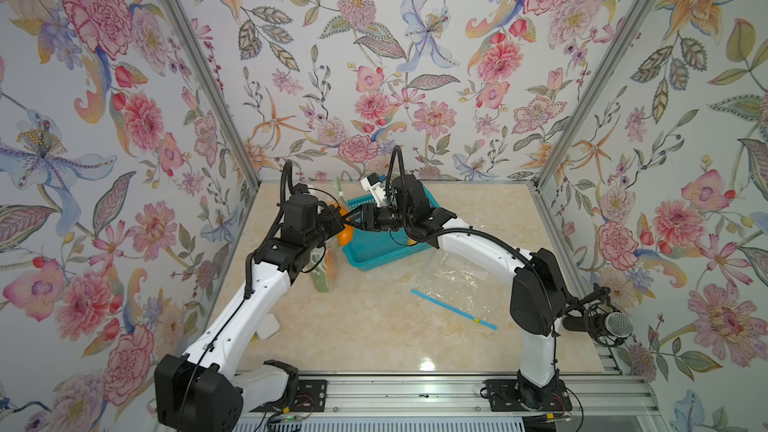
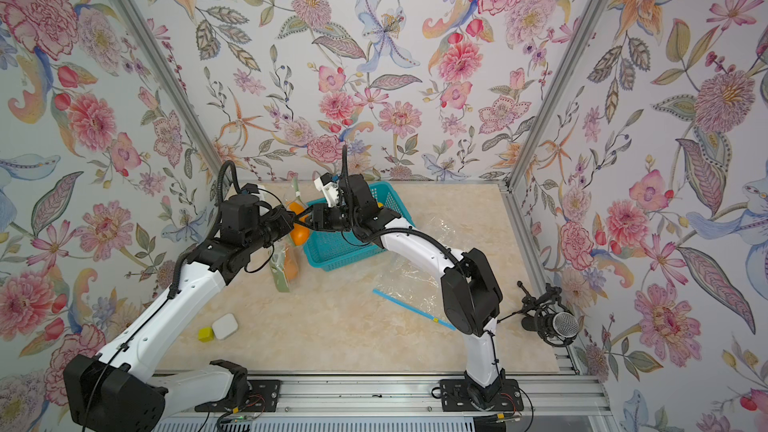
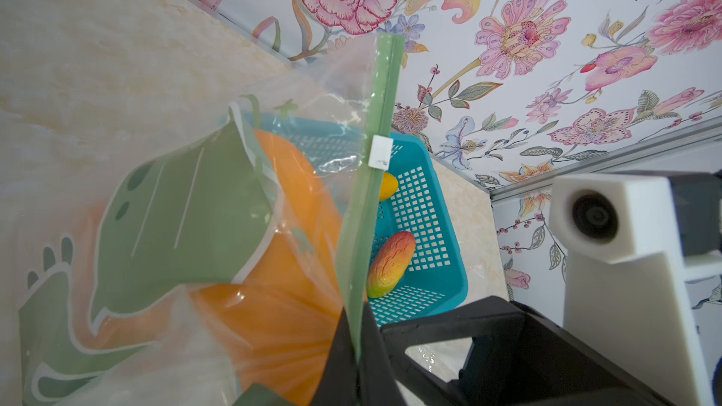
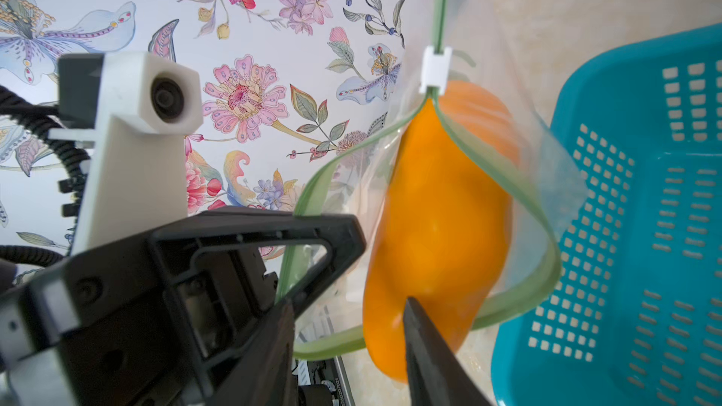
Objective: Place the mango in a zip-top bag and seal the zipper
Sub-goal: Place the mango in the zipper food storage bag.
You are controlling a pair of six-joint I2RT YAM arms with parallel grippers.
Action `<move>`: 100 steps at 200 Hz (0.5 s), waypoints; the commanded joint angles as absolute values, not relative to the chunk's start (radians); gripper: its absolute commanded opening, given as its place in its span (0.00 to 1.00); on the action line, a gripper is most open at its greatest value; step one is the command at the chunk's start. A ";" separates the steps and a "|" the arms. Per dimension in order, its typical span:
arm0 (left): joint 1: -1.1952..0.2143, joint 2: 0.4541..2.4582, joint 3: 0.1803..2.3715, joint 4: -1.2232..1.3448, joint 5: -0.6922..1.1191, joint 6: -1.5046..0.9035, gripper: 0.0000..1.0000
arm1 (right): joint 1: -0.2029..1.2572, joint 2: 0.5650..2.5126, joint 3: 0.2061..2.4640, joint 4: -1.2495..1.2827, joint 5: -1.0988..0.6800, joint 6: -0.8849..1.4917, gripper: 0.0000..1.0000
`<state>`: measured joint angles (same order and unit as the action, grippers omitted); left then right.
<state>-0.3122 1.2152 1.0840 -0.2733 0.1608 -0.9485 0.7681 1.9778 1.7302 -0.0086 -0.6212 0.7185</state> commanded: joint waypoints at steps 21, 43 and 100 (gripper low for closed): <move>-0.314 1.181 1.097 -0.238 0.162 -0.970 0.00 | 0.769 2.047 1.766 -0.032 -0.636 0.721 0.22; -0.313 1.177 1.119 -0.255 0.127 -0.957 0.00 | 0.768 1.990 1.713 -0.042 -0.614 0.692 0.29; -0.298 1.202 1.216 -0.282 0.127 -0.946 0.00 | 0.771 1.756 1.559 -0.125 -0.434 0.574 0.36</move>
